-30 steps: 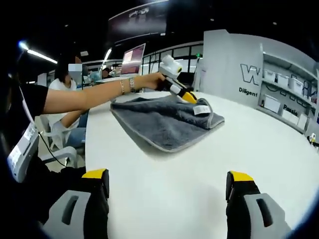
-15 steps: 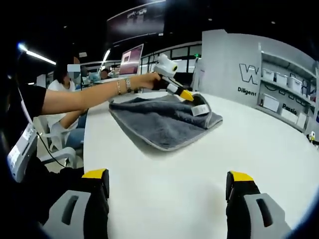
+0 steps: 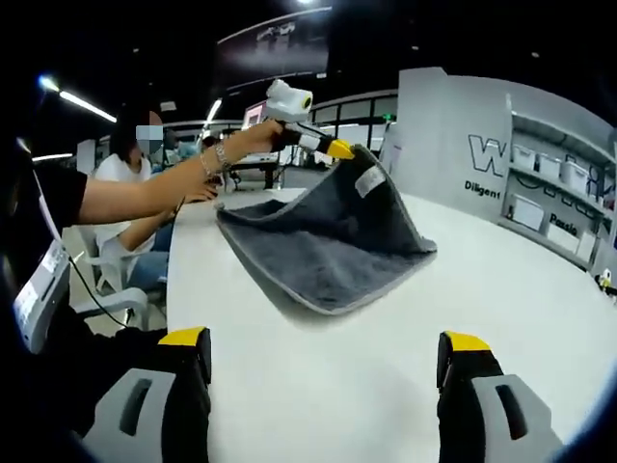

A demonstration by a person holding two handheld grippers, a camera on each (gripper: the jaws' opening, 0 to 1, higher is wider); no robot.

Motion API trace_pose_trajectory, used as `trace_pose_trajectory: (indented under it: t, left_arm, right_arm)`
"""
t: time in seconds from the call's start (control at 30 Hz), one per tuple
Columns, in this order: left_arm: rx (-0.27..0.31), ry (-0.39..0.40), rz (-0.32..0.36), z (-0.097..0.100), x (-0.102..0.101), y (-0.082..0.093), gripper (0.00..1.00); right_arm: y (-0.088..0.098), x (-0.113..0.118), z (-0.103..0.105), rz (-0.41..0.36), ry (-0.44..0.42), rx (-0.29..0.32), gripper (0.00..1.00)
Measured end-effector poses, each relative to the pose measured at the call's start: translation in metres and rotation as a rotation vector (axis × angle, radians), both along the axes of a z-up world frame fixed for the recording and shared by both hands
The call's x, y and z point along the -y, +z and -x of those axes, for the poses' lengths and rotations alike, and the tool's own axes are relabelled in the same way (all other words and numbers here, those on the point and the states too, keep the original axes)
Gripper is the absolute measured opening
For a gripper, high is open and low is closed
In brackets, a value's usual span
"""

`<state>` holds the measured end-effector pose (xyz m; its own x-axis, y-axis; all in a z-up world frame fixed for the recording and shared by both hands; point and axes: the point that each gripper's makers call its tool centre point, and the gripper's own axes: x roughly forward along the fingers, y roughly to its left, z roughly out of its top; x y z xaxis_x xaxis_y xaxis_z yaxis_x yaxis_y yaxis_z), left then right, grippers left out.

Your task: Open the folded towel by lifting each exposed corner and separating the folded layers until the towel lies flat within the target outline without major curled edges

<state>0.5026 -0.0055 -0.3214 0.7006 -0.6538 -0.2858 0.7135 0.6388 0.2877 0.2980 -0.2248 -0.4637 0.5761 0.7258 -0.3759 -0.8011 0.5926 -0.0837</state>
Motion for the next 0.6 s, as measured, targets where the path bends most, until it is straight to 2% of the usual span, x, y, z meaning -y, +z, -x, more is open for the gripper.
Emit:
trace_pose_trajectory:
  t: [0.17,0.23,0.37,0.5,0.6]
  left_arm:
    - [0.032,0.098,0.016,0.022,-0.044,0.016,0.02]
    - [0.046,0.112,0.004,0.032,-0.061,0.021,0.02]
    - [0.118,0.205,-0.007,0.043,-0.099,0.038,0.02]
    - [0.196,0.295,0.018,0.062,-0.136,0.063,0.02]
    - [0.241,0.346,0.018,0.072,-0.154,0.075,0.02]
  right_arm:
    - [0.000,-0.004,-0.002,-0.001,0.007,-0.001,0.99]
    - [0.000,-0.006,-0.003,0.003,0.010,-0.001,0.99]
    - [0.001,-0.009,-0.003,0.003,0.015,0.000,0.99]
    - [0.002,-0.011,-0.005,0.012,0.015,-0.001,0.99]
    - [0.002,-0.013,-0.008,0.015,0.020,-0.003,0.99]
